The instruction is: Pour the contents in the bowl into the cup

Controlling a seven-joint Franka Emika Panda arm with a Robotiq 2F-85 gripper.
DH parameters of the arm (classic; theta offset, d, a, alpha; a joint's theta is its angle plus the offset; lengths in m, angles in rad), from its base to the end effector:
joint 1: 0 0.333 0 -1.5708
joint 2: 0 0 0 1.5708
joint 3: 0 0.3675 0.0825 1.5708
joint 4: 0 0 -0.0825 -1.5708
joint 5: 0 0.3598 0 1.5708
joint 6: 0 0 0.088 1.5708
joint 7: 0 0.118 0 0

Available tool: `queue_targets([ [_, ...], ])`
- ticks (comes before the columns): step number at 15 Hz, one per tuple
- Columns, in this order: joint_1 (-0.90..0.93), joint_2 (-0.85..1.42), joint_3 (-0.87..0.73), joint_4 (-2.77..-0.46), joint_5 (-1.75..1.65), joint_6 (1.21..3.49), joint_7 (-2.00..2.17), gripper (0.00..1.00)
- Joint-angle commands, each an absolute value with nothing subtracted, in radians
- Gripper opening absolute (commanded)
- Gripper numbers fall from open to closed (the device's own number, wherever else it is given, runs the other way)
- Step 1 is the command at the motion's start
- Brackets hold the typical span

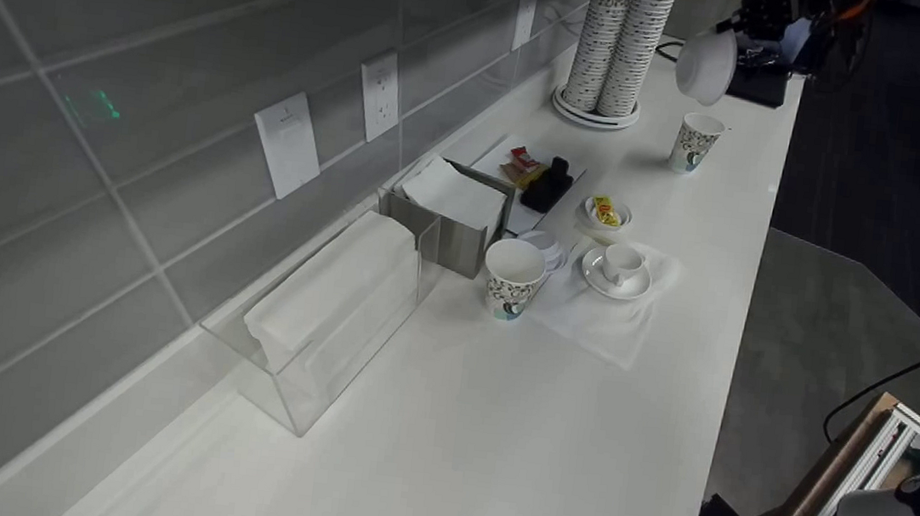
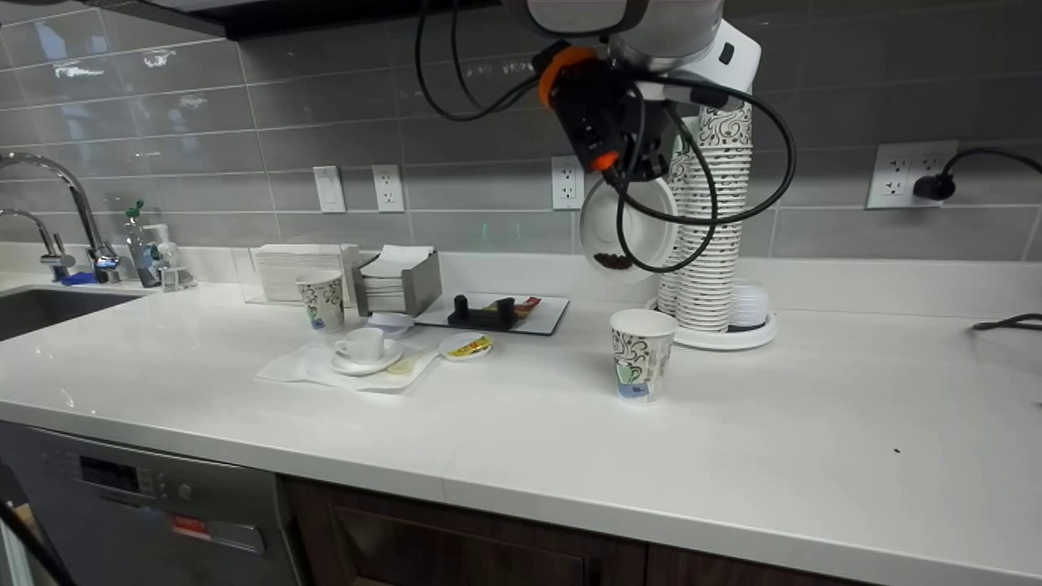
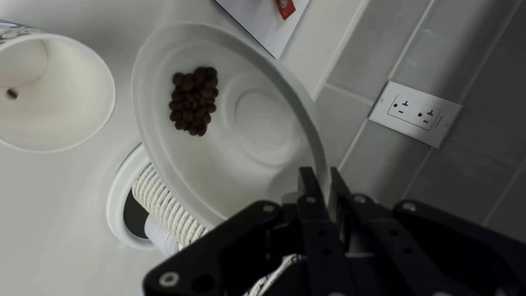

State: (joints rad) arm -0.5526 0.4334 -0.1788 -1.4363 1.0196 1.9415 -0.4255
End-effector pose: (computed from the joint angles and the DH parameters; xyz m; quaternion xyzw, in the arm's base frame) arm 0.5843 -0.3998 0.5277 -0.8568 0.2842 -0.2649 0.3391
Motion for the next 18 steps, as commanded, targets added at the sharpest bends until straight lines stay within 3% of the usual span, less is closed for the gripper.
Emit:
queue_targets([
  [1,-0.577,0.478,-0.186,-1.369,1.079,1.88,-0.393,0.02],
  [18,-0.642,0.548,-0.184,-1.286,1.17,1.791,-0.309,0.02],
])
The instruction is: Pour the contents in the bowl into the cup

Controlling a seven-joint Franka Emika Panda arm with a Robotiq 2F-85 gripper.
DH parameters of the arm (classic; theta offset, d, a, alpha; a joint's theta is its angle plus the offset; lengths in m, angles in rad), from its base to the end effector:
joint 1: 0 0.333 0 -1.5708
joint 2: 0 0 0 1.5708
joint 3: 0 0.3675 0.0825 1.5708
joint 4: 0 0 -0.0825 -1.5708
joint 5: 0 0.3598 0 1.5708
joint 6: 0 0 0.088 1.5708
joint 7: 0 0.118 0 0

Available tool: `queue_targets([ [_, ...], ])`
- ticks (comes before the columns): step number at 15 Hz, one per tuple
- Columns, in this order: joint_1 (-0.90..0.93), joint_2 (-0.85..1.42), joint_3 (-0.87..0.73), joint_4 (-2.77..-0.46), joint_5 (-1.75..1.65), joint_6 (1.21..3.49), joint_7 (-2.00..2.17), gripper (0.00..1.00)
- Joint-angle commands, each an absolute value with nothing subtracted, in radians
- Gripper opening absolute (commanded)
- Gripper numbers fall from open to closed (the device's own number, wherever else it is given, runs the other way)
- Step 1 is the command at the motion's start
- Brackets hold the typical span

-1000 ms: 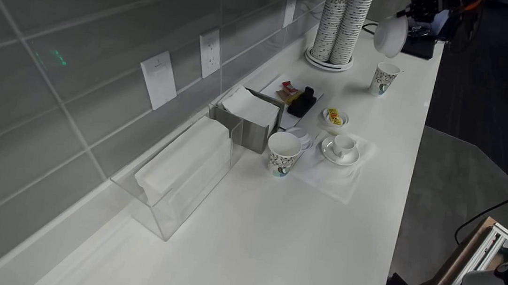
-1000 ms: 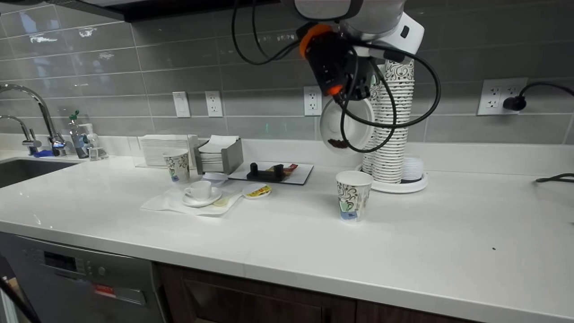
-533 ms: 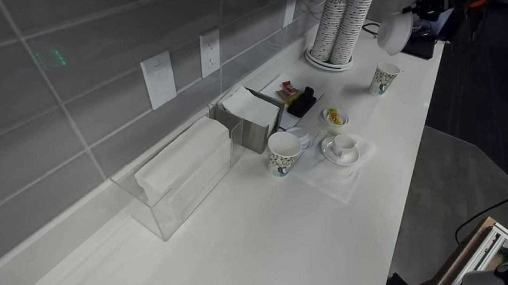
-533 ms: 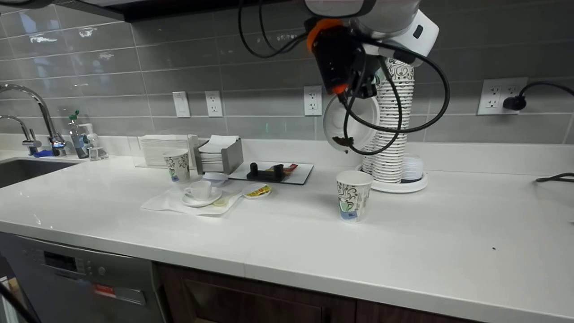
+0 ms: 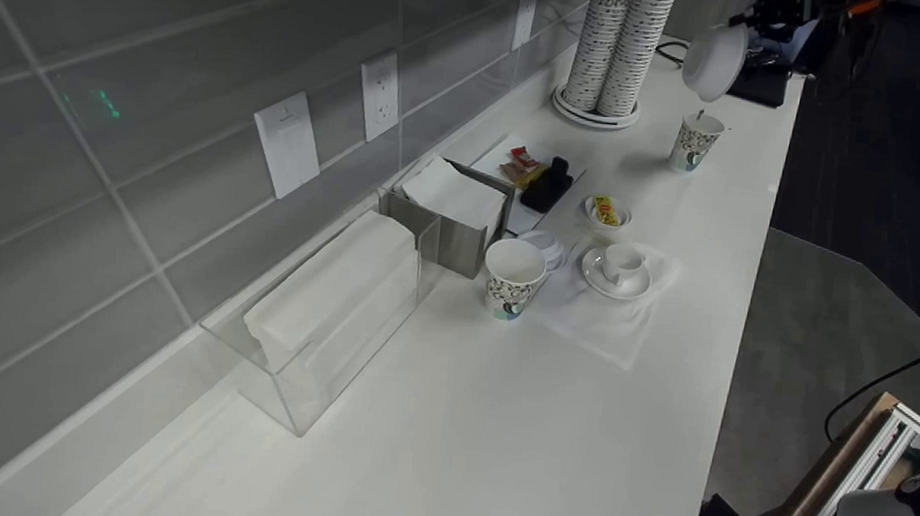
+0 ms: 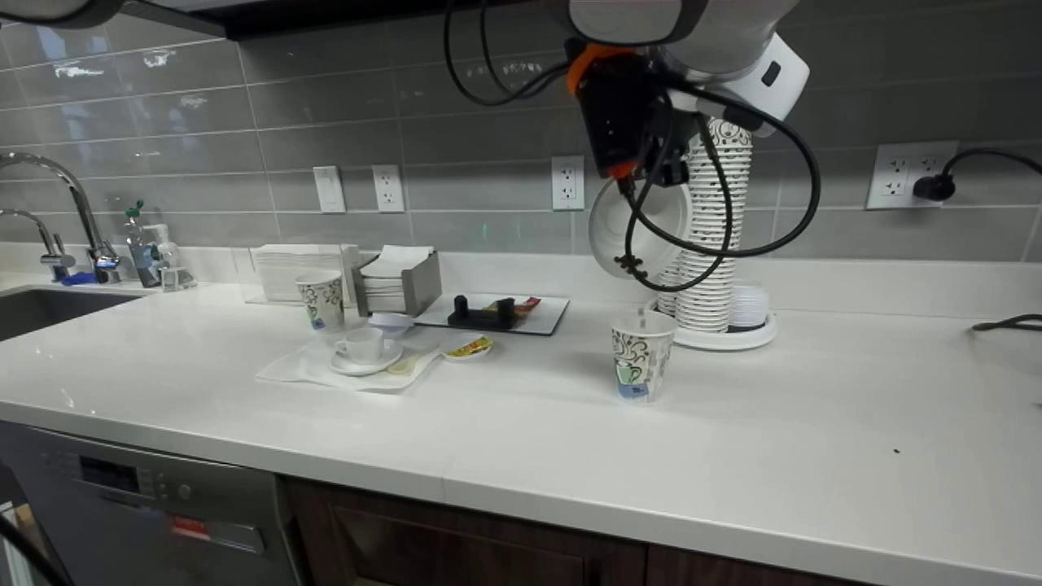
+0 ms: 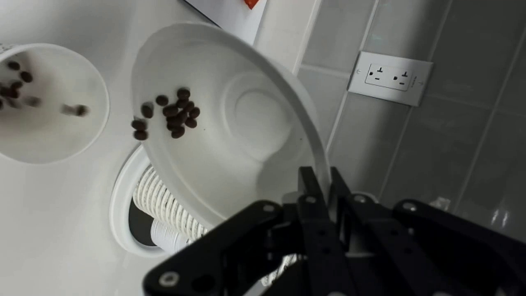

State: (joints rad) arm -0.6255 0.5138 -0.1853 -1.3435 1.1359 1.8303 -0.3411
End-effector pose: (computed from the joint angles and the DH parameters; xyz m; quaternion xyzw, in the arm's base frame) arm 0.5785 -0.4390 0.5174 -0.8124 0.3313 -0.2551 0.4064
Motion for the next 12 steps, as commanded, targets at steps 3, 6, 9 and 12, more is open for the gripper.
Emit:
queue_targets([
  [3,-0.654,0.553,-0.177,-1.278,1.2,1.776,-0.291,0.02],
  [6,-0.66,0.558,-0.18,-1.272,1.227,1.755,-0.279,0.02],
  [9,-0.667,0.562,-0.182,-1.266,1.242,1.734,-0.267,0.02],
  [12,-0.675,0.566,-0.183,-1.258,1.247,1.707,-0.255,0.02],
])
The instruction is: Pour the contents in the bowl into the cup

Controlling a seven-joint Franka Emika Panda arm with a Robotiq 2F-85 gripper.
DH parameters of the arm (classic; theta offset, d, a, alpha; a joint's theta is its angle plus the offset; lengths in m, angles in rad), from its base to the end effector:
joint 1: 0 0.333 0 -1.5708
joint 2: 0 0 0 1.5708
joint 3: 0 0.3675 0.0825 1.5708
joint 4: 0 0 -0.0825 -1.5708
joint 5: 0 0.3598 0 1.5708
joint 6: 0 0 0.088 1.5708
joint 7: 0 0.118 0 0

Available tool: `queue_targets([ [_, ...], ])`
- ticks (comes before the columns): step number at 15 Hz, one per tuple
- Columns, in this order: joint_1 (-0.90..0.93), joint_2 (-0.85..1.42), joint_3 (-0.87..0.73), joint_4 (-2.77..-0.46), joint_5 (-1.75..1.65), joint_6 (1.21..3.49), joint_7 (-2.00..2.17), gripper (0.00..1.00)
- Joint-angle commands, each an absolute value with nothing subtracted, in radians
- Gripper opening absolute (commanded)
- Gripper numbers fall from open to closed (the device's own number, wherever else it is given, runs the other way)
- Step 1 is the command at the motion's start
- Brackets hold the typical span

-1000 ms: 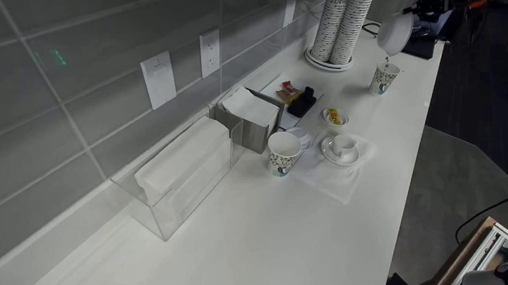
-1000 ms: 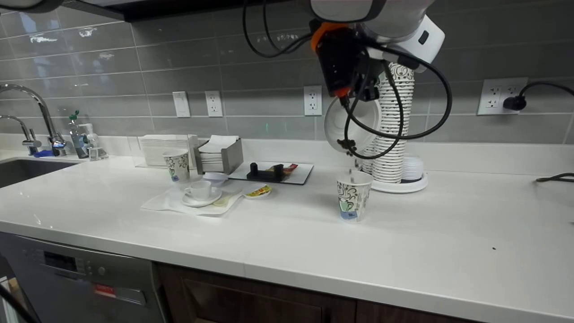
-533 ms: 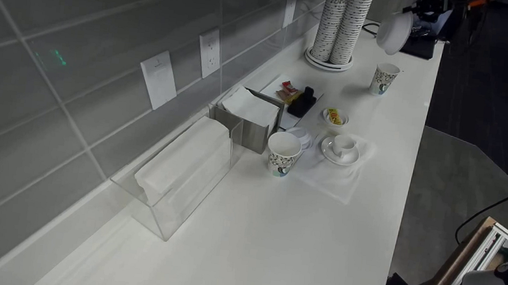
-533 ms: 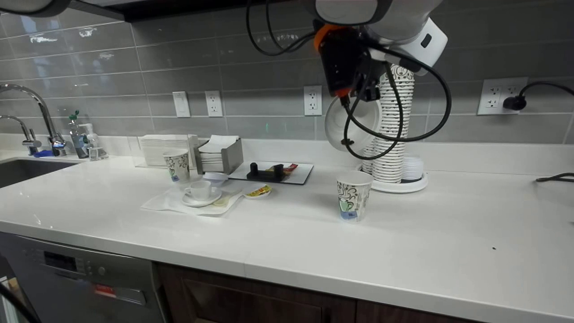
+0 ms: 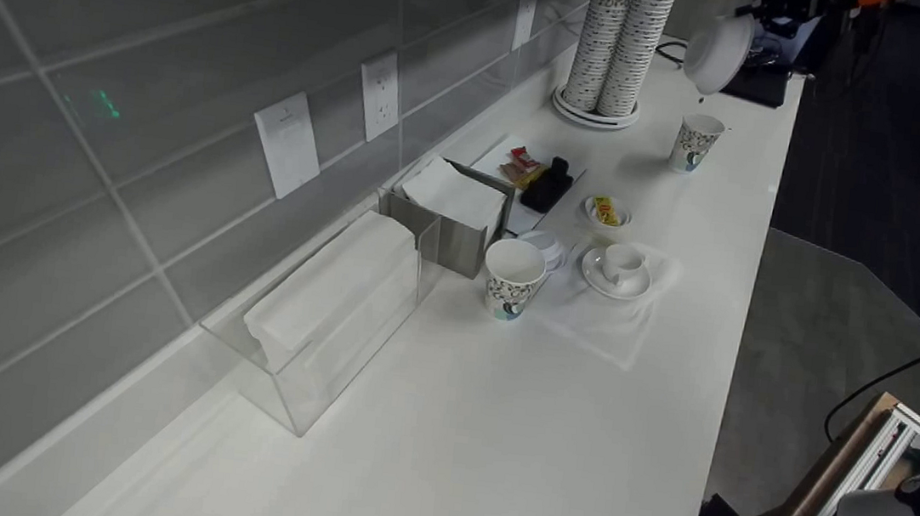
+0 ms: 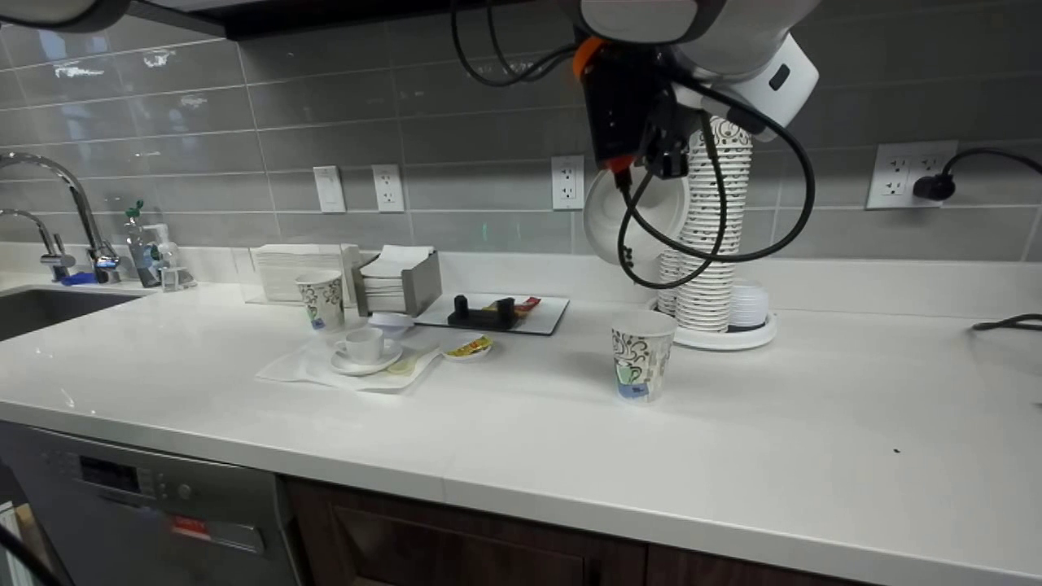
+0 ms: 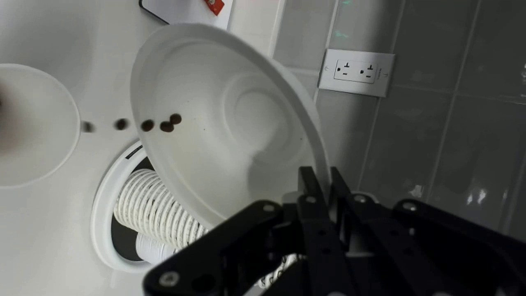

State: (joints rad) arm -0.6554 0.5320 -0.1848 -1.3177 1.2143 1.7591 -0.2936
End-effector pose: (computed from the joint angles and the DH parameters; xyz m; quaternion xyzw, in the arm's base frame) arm 0.5743 -0.4474 0.5207 -0.7831 0.3450 -0.2481 0.4540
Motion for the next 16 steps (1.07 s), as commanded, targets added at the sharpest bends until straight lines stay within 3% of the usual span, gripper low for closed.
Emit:
queue_targets([
  [1,-0.678,0.568,-0.184,-1.255,1.248,1.702,-0.251,0.02],
  [10,-0.634,0.528,-0.194,-1.251,1.168,1.68,-0.25,0.02],
  [16,-0.494,0.445,-0.209,-1.323,0.905,1.829,-0.339,0.02],
])
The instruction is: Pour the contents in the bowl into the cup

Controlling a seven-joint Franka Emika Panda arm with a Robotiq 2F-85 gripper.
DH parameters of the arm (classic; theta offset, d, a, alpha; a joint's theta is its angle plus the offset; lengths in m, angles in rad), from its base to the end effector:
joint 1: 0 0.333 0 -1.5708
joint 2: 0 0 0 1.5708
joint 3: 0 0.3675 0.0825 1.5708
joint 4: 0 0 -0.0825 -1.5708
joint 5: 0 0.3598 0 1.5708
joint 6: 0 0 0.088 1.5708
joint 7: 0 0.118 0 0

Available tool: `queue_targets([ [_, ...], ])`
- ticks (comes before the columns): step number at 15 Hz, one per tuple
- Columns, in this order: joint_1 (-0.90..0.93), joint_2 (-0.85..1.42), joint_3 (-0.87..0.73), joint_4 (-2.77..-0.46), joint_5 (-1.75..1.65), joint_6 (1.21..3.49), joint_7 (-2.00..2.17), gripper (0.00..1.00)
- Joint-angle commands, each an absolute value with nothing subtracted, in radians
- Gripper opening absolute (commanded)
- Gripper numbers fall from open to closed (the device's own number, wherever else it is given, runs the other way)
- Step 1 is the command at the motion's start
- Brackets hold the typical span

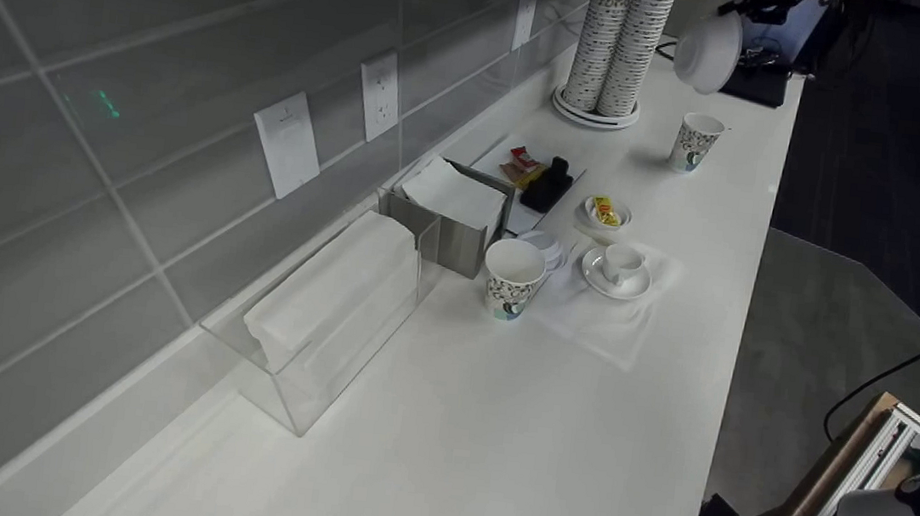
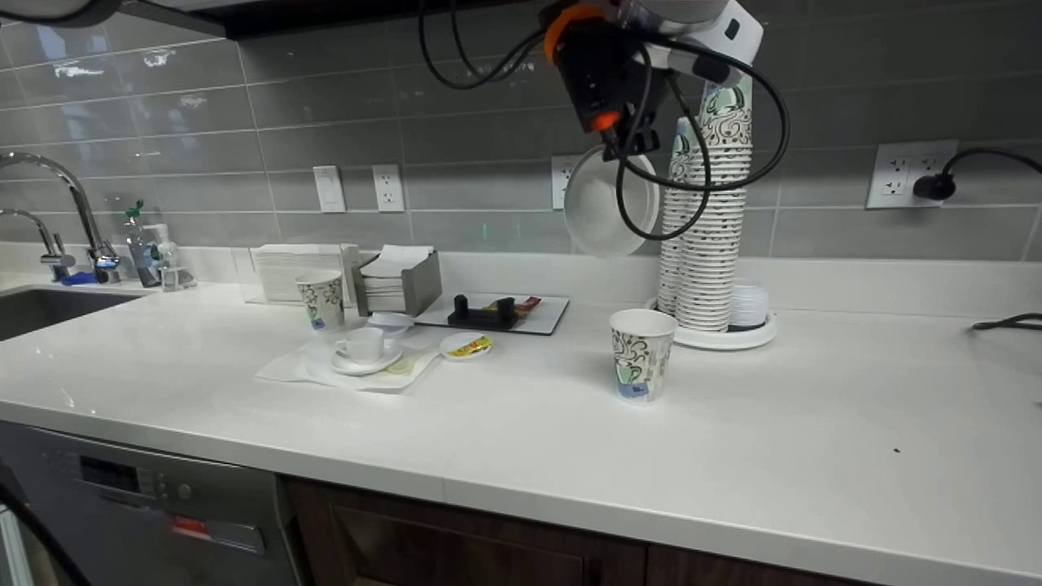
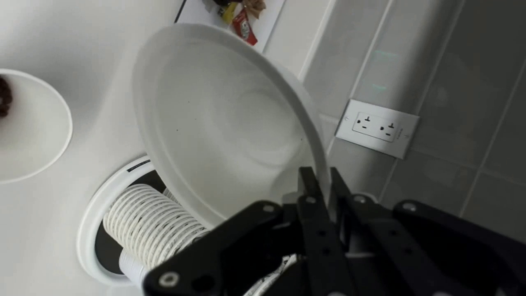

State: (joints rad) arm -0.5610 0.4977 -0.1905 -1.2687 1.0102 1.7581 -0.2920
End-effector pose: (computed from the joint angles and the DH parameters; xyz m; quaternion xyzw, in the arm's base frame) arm 0.6002 -0.3958 0.5514 -0.8549 0.2821 -0.2160 0.3780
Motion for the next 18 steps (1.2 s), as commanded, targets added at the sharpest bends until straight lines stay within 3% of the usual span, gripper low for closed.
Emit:
queue_targets([
  [1,-0.47,0.434,-0.21,-1.337,0.865,1.857,-0.355,0.02],
  [10,-0.252,0.313,-0.203,-1.606,0.555,2.226,-0.546,0.02],
  [18,-0.257,0.284,-0.064,-1.803,0.325,2.562,-0.734,0.02],
])
